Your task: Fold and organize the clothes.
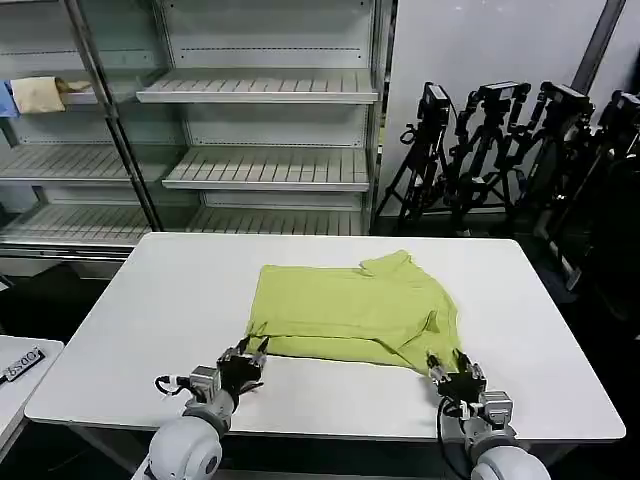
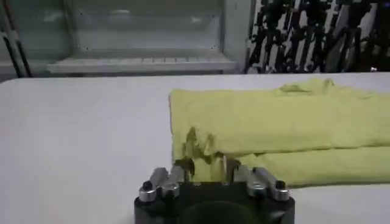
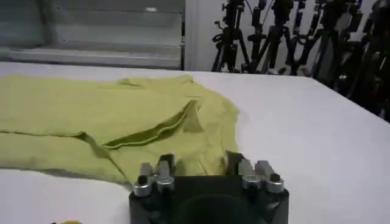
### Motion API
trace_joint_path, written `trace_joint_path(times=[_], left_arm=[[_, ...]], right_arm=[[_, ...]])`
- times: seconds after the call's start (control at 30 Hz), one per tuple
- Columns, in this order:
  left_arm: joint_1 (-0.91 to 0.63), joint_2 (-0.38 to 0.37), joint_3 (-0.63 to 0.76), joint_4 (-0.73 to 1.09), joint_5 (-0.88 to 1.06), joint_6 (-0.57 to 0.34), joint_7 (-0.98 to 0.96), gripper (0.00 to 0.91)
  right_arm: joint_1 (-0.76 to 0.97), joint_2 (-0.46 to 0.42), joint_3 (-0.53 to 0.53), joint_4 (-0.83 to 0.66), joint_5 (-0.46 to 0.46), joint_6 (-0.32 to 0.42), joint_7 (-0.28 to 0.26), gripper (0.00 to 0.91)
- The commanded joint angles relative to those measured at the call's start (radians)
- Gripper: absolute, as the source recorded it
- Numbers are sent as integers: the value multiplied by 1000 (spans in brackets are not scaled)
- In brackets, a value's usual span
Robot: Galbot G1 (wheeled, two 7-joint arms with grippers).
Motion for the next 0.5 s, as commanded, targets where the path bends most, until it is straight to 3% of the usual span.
trace_joint_path(times=[0.03,0.5], left_arm=[[6,4,-2,-8,-5,21,0,20],[154,17,-36,-181,-2,27,-10,20]], right_arm=[[-6,-1,-1,8,7,-5,0,0],[-141,-10,32,158,1,-2,4,0]])
